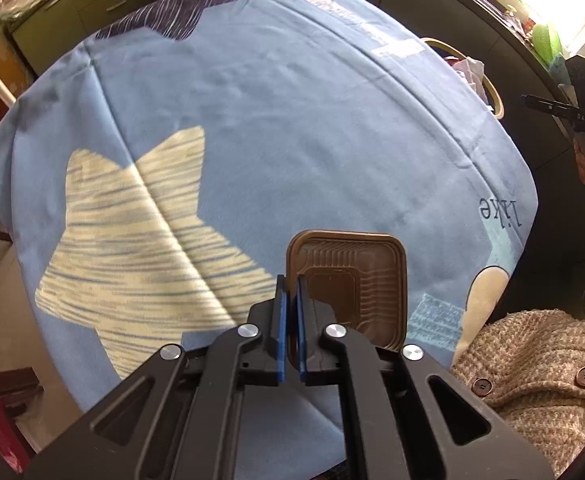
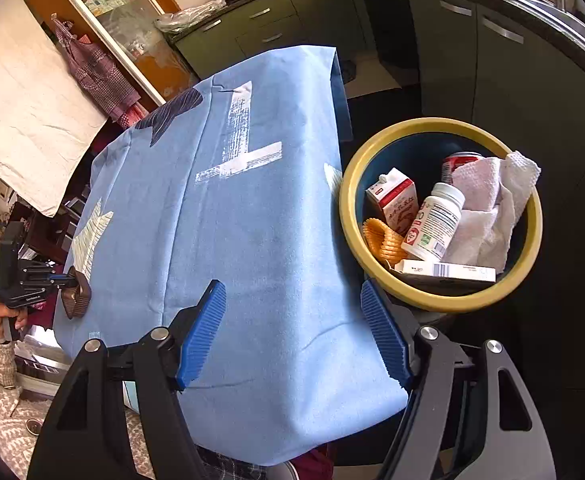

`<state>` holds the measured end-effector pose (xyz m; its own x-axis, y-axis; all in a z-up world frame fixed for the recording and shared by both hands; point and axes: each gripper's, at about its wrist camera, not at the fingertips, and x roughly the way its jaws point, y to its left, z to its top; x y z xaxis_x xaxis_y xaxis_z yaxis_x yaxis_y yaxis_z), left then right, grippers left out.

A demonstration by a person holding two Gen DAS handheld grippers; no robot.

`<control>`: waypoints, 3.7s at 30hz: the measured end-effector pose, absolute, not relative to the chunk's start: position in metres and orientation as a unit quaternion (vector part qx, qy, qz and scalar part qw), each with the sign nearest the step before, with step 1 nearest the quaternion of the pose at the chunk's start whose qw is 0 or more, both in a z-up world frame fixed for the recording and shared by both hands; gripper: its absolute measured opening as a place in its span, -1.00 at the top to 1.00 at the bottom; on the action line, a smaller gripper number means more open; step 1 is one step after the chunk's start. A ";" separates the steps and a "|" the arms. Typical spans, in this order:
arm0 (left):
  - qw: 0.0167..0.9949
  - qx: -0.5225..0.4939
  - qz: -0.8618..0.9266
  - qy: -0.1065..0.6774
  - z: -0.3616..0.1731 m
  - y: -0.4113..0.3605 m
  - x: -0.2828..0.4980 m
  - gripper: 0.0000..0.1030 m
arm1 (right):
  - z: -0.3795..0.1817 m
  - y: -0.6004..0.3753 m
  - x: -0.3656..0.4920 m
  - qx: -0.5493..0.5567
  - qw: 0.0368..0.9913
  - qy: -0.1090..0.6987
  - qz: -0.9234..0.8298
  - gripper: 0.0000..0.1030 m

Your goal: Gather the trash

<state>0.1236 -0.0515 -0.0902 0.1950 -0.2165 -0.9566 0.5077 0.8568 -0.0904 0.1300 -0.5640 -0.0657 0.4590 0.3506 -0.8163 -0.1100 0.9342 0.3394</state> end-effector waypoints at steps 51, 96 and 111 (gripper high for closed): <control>0.799 0.216 -0.392 0.401 -0.056 -0.439 0.228 -0.80 | -0.099 -0.645 0.001 0.196 0.859 0.473 0.028 -0.40; 0.964 0.005 -0.008 0.267 0.018 -0.052 -0.038 -0.88 | 0.023 -0.509 -0.067 0.035 0.964 0.264 0.022 -0.91; 0.964 0.006 -0.006 0.266 0.023 -0.044 -0.053 -0.88 | 0.030 -0.500 -0.077 0.024 0.965 0.259 0.020 -0.91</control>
